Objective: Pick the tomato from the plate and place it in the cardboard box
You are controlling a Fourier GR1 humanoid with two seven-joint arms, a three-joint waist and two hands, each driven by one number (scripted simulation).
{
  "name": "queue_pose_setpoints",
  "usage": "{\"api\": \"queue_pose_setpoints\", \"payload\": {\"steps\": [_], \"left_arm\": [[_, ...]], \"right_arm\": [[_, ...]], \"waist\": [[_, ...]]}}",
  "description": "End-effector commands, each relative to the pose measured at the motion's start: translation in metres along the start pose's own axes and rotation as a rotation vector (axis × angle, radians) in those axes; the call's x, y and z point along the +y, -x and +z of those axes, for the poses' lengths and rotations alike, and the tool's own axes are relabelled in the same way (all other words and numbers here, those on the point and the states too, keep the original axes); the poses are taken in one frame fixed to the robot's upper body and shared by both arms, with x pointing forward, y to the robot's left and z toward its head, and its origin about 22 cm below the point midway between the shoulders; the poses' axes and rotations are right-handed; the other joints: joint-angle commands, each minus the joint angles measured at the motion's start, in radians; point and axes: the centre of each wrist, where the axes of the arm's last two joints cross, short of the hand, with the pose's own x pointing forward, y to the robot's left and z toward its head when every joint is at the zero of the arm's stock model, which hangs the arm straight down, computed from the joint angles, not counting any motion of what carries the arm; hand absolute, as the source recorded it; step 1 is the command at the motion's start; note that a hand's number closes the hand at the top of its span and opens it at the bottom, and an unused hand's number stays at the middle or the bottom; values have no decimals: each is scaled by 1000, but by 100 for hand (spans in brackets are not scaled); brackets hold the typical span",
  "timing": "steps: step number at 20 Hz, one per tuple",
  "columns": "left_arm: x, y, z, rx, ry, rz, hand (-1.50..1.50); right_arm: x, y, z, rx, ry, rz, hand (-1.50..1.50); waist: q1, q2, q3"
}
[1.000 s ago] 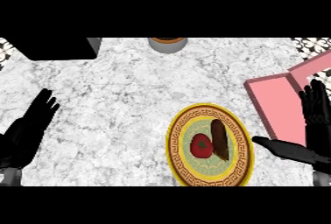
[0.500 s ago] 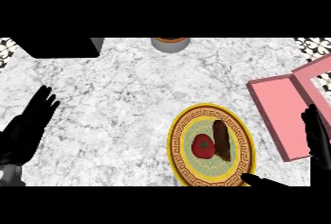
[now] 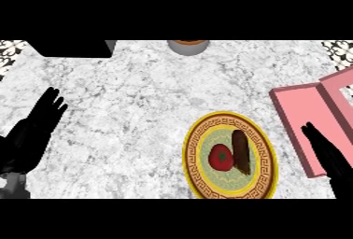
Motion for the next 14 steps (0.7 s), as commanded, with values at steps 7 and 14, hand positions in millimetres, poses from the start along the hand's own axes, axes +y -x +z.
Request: {"api": "queue_pose_setpoints", "payload": {"steps": [7, 14], "left_arm": [[-7, -11, -11, -7, 46, -3, 0], [11, 2, 1, 19, 10, 22, 0]], "right_arm": [[12, -78, -20, 256, -246, 119, -150], [20, -106, -42, 331, -321, 135, -150]], "waist": [[34, 6, 6], [6, -3, 8]]}}
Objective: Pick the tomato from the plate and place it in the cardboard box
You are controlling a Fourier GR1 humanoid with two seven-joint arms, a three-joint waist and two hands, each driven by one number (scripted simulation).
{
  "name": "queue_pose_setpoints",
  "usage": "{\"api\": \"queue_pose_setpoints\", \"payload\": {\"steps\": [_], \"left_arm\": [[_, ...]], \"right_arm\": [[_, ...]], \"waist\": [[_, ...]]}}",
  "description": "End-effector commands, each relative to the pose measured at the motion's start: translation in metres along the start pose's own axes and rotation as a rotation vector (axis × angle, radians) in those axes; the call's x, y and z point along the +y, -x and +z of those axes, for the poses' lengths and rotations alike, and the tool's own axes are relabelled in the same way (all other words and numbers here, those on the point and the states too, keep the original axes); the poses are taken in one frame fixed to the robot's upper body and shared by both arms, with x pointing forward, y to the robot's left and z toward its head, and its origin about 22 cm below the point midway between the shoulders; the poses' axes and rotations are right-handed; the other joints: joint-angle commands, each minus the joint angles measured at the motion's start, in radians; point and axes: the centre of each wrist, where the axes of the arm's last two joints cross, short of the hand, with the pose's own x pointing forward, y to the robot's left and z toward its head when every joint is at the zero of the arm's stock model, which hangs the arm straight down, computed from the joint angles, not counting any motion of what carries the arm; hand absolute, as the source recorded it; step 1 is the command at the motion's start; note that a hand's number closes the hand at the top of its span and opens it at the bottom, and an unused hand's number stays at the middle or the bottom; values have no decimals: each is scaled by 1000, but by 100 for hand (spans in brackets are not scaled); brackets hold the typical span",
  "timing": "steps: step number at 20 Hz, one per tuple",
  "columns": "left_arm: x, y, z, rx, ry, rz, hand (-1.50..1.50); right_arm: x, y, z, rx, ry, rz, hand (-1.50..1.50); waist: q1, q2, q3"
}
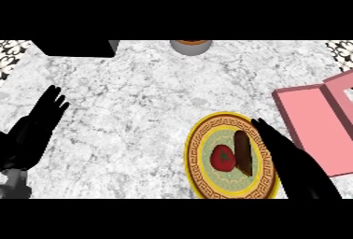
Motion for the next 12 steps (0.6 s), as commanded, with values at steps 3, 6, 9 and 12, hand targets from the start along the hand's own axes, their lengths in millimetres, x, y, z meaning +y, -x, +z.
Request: {"api": "queue_pose_setpoints", "payload": {"steps": [3, 6, 9, 12], "left_arm": [[16, -2, 0, -2, -16, -3, 0], [-3, 14, 4, -6, -16, -2, 0], [6, -4, 14, 0, -23, 6, 0], [7, 16, -4, -5, -28, -11, 0]], "right_arm": [[2, -33, -12, 141, -76, 73, -150], [18, -31, -24, 168, -93, 60, -150], [30, -28, -27, 149, -95, 62, -150], [15, -31, -26, 131, -93, 70, -150]], "waist": [[-13, -3, 1], [-18, -3, 2], [-20, -5, 3], [-32, -3, 3]]}}
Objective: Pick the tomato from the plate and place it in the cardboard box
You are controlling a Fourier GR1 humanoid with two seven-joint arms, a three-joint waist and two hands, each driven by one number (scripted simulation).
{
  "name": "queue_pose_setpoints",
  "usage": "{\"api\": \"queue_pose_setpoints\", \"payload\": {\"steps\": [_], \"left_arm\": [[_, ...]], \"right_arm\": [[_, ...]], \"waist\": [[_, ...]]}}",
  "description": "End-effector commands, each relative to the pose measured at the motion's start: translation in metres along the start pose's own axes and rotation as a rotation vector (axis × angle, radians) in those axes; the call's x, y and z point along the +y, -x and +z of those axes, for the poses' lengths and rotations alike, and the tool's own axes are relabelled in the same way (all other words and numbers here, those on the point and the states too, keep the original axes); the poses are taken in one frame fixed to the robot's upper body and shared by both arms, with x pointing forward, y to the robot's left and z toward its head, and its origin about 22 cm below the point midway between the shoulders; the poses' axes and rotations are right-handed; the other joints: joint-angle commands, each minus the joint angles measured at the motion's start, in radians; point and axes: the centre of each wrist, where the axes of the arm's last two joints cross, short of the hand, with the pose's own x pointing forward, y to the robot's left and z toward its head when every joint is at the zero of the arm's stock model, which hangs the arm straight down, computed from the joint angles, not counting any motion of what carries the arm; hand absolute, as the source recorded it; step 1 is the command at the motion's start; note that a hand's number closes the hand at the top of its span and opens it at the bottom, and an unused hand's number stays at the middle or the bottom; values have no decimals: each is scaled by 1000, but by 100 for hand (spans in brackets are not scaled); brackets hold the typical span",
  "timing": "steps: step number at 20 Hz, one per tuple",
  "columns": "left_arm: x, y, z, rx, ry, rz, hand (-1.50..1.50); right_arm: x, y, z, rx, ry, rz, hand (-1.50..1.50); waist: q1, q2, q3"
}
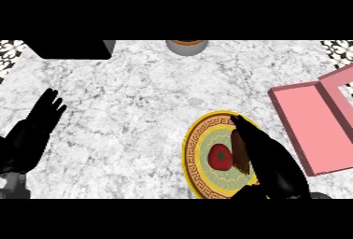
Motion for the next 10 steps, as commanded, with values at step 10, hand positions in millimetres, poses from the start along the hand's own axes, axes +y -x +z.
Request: {"api": "queue_pose_setpoints", "payload": {"steps": [10], "left_arm": [[8, -1, 5, 8, 3, -7, 0]], "right_arm": [[6, -27, -20, 105, 11, 74, -150]], "waist": [[-3, 0, 0]]}}
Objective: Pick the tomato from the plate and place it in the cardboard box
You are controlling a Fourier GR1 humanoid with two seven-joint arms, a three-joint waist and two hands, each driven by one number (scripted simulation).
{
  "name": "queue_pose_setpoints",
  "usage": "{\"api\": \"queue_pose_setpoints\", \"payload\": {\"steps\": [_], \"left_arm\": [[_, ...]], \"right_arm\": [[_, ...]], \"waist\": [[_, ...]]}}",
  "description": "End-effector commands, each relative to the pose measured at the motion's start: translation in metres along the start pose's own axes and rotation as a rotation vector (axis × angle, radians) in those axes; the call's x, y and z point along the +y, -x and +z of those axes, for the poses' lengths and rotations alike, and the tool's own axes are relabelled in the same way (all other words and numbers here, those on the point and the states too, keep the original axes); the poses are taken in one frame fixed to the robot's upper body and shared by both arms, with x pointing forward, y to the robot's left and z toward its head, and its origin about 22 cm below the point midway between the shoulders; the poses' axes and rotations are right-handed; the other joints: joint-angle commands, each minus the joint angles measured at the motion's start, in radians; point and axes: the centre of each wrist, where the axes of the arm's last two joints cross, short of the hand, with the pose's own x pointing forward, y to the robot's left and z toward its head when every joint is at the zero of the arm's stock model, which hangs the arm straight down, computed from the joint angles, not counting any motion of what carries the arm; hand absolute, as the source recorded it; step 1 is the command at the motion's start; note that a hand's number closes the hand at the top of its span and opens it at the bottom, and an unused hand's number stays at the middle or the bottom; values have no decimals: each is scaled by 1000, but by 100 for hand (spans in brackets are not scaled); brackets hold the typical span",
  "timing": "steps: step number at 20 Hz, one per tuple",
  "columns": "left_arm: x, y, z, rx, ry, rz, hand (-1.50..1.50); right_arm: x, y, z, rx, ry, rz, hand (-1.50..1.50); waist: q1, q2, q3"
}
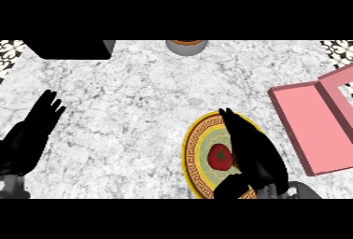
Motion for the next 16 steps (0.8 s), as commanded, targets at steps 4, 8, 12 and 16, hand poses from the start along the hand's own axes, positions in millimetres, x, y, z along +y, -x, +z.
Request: {"api": "queue_pose_setpoints", "payload": {"steps": [4, 8, 12, 16], "left_arm": [[-14, -2, -1, 2, 5, 1, 0], [2, -5, 2, 6, 4, 16, 0], [-1, 2, 8, 3, 14, 18, 0], [-2, -3, 7, 3, -3, -8, 0]], "right_arm": [[9, -19, 1, 143, -34, 77, -150], [6, -3, -16, 168, -41, 88, -150], [1, -2, -37, 194, -54, 95, -150], [22, -7, -33, 230, -43, 125, -150]], "waist": [[-4, -1, 0], [-4, -1, 0], [3, 0, 0], [-1, -1, 0]]}}
